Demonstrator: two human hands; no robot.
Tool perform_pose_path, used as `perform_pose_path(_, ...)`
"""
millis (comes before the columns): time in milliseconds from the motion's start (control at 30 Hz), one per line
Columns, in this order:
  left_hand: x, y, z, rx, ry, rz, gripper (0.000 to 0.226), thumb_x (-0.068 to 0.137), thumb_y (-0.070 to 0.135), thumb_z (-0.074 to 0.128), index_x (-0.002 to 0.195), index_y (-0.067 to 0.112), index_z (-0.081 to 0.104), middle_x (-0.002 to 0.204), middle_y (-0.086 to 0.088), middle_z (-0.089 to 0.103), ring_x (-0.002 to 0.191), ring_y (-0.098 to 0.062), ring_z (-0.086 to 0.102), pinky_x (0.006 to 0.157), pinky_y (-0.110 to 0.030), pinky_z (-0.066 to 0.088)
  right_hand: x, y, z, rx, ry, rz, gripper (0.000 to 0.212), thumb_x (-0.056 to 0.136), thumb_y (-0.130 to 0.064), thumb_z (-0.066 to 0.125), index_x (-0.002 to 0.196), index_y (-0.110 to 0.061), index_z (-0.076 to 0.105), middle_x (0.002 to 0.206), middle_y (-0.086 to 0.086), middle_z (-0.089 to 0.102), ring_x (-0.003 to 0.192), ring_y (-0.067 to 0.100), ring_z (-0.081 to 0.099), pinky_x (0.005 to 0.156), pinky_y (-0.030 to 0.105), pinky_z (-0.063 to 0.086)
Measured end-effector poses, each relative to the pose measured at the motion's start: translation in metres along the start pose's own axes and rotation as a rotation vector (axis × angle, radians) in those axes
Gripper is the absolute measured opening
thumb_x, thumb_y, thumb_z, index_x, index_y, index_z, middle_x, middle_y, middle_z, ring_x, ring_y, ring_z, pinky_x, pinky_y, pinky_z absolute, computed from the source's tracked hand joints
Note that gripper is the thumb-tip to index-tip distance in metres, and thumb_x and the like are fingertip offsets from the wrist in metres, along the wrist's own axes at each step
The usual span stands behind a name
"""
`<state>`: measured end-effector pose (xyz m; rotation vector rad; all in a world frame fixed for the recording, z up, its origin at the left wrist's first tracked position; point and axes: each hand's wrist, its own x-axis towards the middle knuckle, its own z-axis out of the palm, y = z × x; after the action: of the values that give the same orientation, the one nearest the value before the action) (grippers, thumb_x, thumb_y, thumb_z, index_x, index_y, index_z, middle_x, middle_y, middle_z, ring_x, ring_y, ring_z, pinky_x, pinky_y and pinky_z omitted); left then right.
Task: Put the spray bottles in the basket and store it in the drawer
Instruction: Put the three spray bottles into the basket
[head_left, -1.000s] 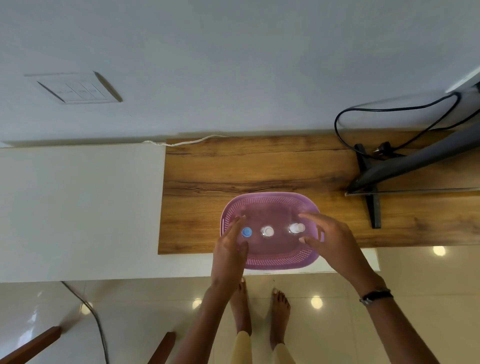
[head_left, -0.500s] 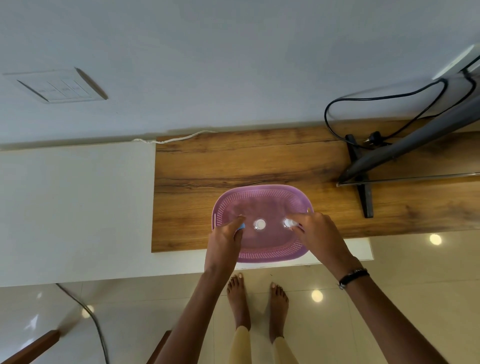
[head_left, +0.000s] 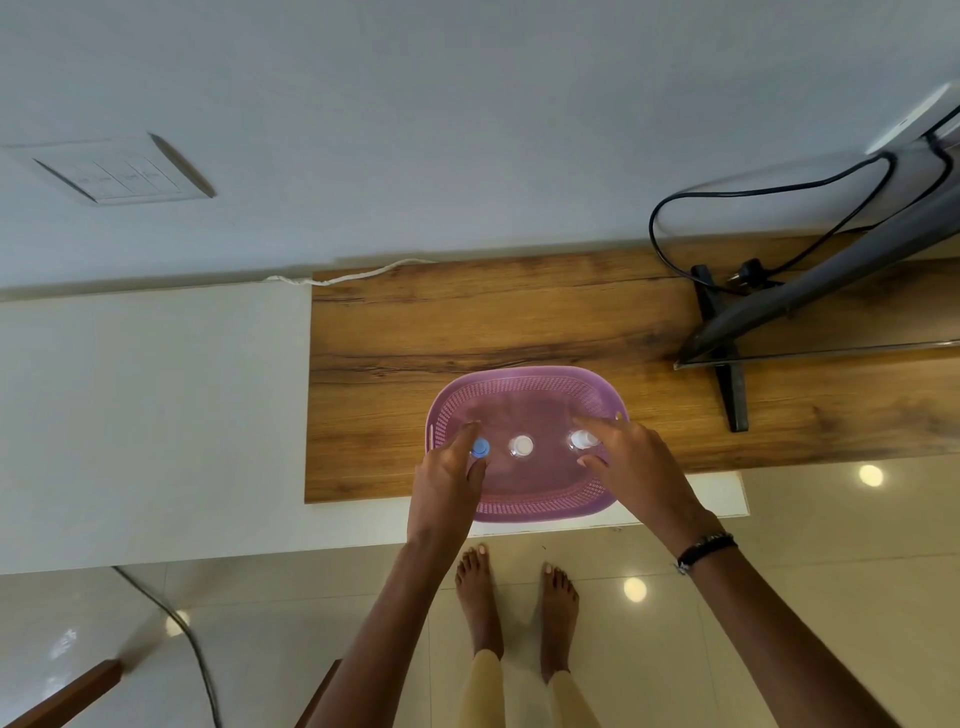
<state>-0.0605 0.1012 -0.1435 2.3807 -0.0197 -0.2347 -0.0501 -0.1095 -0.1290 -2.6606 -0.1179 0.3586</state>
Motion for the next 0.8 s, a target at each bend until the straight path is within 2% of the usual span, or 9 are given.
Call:
perform_pose_path(100,-0.002,-0.005,0.0,-0.011,0.013,0.05,0.041,0.083,0.001,0.064,0.122,0.01,0.055,0.104,-0.009,0.071,0.075,-0.017,0.069,0.057,-0.014,0.05,-0.001,-0.003,0.0,-0.009,0.036,-0.006,0.059,0.077,-0.013,0.075,0.131,-0.013,0.052,0.115,0.011,0.068,0.09,0.024,0.069,0.075,0.03,0.055)
perform_pose_path(167,-0.003,-0.007,0.0,-0.044,0.031,0.076,0.047,0.084,0.003,0.064,0.128,0.011,0.05,0.118,-0.007,0.066,0.091,-0.017,0.068,0.066,-0.015,0.053,-0.002,-0.004,0.0,-0.008,0.047,-0.005,0.065,0.075,-0.012,0.077,0.133,-0.011,0.049,0.117,0.013,0.066,0.09,0.024,0.069,0.076,0.031,0.055)
perform_pose_path(267,-0.008,-0.008,-0.002,-0.033,0.08,0.104,0.049,0.089,0.013,0.061,0.134,0.011,0.043,0.136,-0.006,0.054,0.123,-0.017,0.052,0.09,-0.027,0.051,-0.005,-0.003,0.0,0.008,0.072,-0.023,0.074,0.07,-0.016,0.081,0.135,-0.009,0.046,0.117,0.013,0.066,0.088,0.024,0.069,0.073,0.029,0.054)
perform_pose_path(333,-0.014,-0.004,-0.005,-0.025,0.14,0.097,0.045,0.091,0.016,0.058,0.134,0.012,0.044,0.139,-0.006,0.051,0.129,-0.017,0.045,0.095,-0.029,0.046,-0.008,-0.001,-0.002,0.027,0.123,-0.04,0.075,0.071,-0.024,0.081,0.135,-0.008,0.046,0.117,0.012,0.066,0.092,0.025,0.068,0.072,0.023,0.048)
perform_pose_path(400,-0.023,0.0,-0.009,-0.029,0.206,0.103,0.04,0.091,0.014,0.055,0.131,0.012,0.046,0.135,-0.007,0.054,0.126,-0.013,0.044,0.095,-0.029,0.044,-0.014,-0.003,-0.007,0.09,0.199,-0.019,0.066,0.079,-0.031,0.073,0.134,-0.008,0.045,0.121,0.01,0.064,0.1,0.023,0.065,0.074,0.02,0.044)
perform_pose_path(533,-0.045,-0.005,-0.01,-0.027,0.255,0.095,0.041,0.087,0.005,0.06,0.125,0.015,0.048,0.123,-0.007,0.06,0.115,-0.012,0.048,0.09,-0.026,0.045,-0.035,-0.005,-0.01,0.154,0.3,0.074,0.054,0.09,-0.041,0.05,0.135,-0.011,0.045,0.128,0.007,0.06,0.113,0.02,0.059,0.083,0.024,0.044)
perform_pose_path(667,-0.066,-0.015,-0.008,-0.003,0.251,0.091,0.041,0.083,-0.001,0.063,0.119,0.014,0.05,0.111,-0.007,0.064,0.105,-0.012,0.051,0.083,-0.024,0.049,-0.06,-0.002,-0.004,0.222,0.394,0.143,0.04,0.093,-0.026,0.055,0.129,-0.011,0.051,0.118,0.009,0.066,0.104,0.022,0.063,0.082,0.029,0.049)
perform_pose_path(800,-0.088,-0.016,-0.004,0.016,0.219,0.076,0.037,0.087,-0.001,0.058,0.117,0.018,0.05,0.107,-0.004,0.064,0.103,-0.009,0.05,0.083,-0.023,0.049,-0.086,0.004,0.009,0.26,0.418,0.192,0.034,0.092,-0.023,0.052,0.124,-0.013,0.054,0.113,0.006,0.068,0.1,0.022,0.064,0.083,0.039,0.055)
